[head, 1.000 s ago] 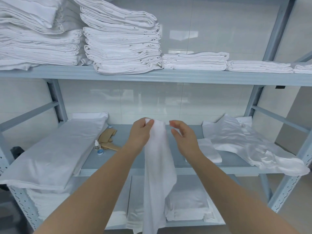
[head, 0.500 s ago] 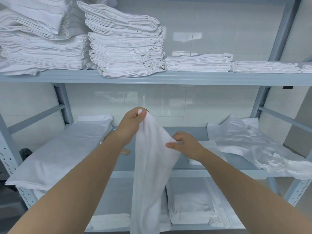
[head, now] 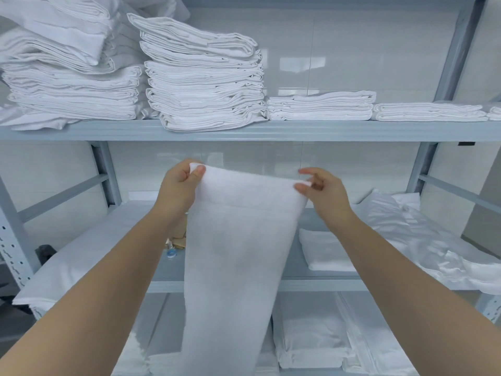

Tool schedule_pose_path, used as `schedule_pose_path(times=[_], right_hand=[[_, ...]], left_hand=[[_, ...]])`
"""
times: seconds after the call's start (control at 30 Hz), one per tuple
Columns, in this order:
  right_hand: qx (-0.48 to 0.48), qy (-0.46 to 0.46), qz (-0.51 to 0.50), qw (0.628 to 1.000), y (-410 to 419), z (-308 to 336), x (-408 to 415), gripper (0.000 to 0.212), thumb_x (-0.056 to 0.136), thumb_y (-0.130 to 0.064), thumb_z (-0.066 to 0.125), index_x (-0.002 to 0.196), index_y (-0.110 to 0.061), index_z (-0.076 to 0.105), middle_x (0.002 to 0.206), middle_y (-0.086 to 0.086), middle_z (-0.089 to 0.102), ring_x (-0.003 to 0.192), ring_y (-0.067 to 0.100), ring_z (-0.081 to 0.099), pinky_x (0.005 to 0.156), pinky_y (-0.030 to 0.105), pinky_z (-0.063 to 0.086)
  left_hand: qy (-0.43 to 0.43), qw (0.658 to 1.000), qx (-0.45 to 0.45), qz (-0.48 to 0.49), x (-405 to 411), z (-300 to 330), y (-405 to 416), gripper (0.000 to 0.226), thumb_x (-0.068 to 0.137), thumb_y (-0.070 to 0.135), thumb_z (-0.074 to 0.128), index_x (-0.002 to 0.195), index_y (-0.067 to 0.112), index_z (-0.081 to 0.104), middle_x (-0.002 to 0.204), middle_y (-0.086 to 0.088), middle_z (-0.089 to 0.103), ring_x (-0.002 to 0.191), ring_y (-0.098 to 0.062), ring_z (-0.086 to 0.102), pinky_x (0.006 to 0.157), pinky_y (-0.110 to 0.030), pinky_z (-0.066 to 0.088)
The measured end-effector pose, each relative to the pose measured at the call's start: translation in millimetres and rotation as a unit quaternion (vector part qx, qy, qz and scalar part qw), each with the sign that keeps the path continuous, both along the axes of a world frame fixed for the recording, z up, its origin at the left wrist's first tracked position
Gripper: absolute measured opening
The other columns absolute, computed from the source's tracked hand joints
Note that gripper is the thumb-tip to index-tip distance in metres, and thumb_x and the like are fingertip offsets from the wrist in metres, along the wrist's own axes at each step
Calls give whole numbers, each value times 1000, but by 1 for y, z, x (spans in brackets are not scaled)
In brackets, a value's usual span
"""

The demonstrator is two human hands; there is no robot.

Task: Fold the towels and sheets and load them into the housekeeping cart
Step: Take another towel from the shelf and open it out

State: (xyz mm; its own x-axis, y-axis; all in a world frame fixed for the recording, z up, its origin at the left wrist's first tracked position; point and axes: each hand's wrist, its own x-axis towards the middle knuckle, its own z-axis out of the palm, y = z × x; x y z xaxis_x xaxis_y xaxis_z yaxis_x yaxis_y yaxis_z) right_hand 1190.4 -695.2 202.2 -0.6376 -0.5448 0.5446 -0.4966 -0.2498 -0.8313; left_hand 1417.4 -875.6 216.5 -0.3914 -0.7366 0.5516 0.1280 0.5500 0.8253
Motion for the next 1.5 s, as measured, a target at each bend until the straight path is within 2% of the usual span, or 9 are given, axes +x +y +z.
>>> schedule_pose_path(times=[0.37,0.57,0.63,0.73,0.87,1.07,1.23,1.37,1.5], right_hand=[[133,90,-141,977,-5,-16,-7,4,88,-5,63,87,-9,66,91,6,64,81,18,54,61,9,33],[206,267,-31,941,-9,-7,8,54,80,-31,76,128,-16,57,136,1,48,129,16,37,109,27,25],[233,281,34,930,-20,-4,19,53,80,-36,74,128,-19,57,130,-3,54,124,12,43,106,29,30],[236,237,95,938,-31,1,29,22,87,-33,69,81,-14,59,75,-5,55,72,12,49,68,27,36],[196,228,115,947,-36,1,36,38,91,-25,64,62,-22,40,55,-12,36,55,5,32,53,20,25],[152,217,104,959,-48,0,48,30,91,-23,63,65,-18,49,58,-12,44,57,5,40,55,16,31],[124,206,91,966,-48,6,47,22,92,-23,62,73,-13,56,68,0,52,64,9,46,60,18,35],[162,246,46,955,-35,13,32,24,90,-25,64,72,-26,48,65,-9,48,61,1,43,58,14,33],[193,304,17,933,-14,28,16,36,78,-27,77,105,-33,53,87,-7,57,74,3,52,68,14,38]], left_hand=[[-26,997,68,9,-17,-29,8,13,91,18,64,90,6,69,70,-5,59,65,-16,49,60,-27,39],[-43,989,100,-104,-50,-22,31,12,92,11,63,90,0,65,75,-15,59,67,-21,54,66,-33,45],[-56,982,93,-152,-60,-23,37,9,91,11,64,88,2,66,77,-17,62,72,-25,57,70,-40,47],[-79,980,78,-163,-67,-24,39,10,88,13,69,88,4,70,77,-20,65,69,-26,60,69,-39,48],[-35,983,112,-142,-63,-32,32,10,85,20,72,80,12,69,71,-13,65,62,-22,59,62,-34,46],[-74,995,30,-68,-57,-87,37,26,96,32,54,86,8,55,71,-2,53,59,-6,44,53,-19,35],[-56,998,18,-4,-63,-121,53,30,98,42,44,84,17,53,71,-3,58,63,-13,51,64,-32,44],[-78,990,-66,101,-69,-109,56,36,100,39,40,66,30,29,51,7,36,48,-11,37,47,-25,23],[-130,976,-165,60,-73,-84,49,31,100,41,35,78,19,40,55,5,40,56,-21,43,52,-34,27]])
